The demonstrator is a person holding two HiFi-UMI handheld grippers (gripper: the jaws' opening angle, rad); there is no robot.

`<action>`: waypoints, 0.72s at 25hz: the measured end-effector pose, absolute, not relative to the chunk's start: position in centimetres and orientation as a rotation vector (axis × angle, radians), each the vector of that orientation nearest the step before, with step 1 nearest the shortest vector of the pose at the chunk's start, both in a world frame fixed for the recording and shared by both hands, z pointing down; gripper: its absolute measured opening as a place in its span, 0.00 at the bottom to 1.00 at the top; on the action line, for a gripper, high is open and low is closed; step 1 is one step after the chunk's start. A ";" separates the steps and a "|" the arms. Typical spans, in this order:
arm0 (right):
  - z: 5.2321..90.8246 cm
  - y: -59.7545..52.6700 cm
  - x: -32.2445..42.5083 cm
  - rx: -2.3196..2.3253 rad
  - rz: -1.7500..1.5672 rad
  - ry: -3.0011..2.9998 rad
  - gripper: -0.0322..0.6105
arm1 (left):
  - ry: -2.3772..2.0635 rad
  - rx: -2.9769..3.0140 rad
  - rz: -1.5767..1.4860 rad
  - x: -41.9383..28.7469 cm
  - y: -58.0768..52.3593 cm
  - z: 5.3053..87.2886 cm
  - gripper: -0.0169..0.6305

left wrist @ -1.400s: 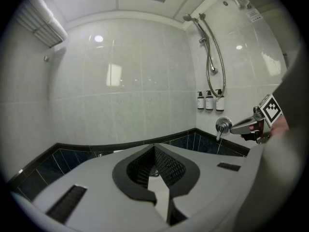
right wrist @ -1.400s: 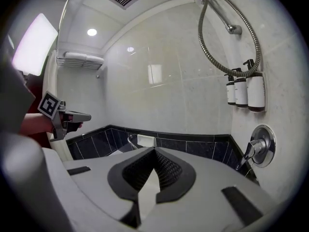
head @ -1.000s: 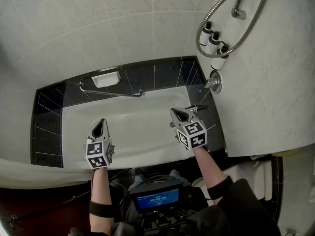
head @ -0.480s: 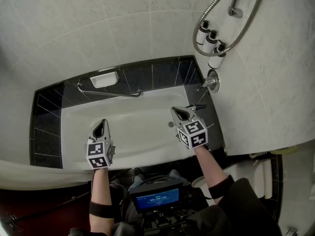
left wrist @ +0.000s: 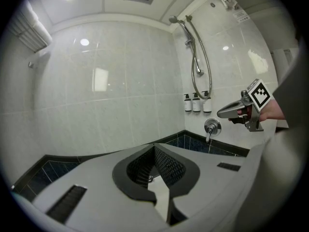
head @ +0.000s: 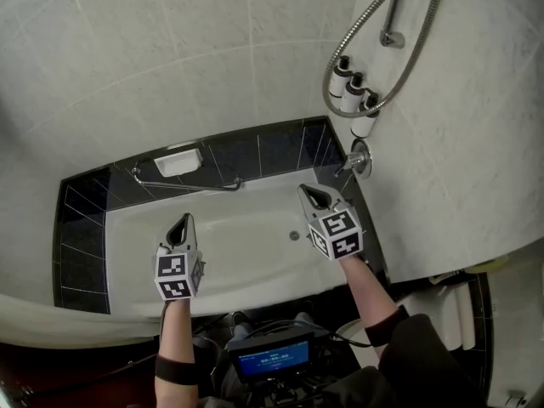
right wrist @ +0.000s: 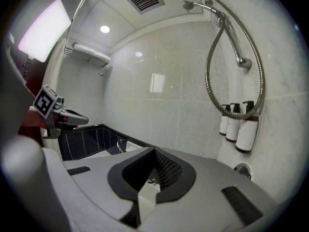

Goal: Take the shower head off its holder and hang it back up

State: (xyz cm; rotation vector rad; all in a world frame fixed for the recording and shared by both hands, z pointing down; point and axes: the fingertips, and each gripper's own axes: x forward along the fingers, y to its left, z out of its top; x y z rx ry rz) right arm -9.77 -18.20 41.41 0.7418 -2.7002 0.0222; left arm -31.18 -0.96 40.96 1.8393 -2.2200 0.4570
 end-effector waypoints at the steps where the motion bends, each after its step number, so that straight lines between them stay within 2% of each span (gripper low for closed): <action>1: 40.4 -18.9 -9.7 0.762 -0.014 -2.704 0.08 | -2.220 1.858 0.461 -31.1 -1.6 40.4 0.03; 8: 28.6 -23.5 -9.2 0.902 -0.308 -2.759 0.11 | -2.228 2.003 0.458 -29.8 -6.9 34.6 0.03; 14: 17.1 -27.0 -8.3 1.035 -0.534 -2.792 0.20 | -2.257 2.138 0.424 -29.1 -12.1 27.0 0.03; 18: 9.8 -28.8 -7.4 1.144 -0.698 -2.770 0.20 | -2.257 2.227 0.405 -27.7 -14.8 22.4 0.03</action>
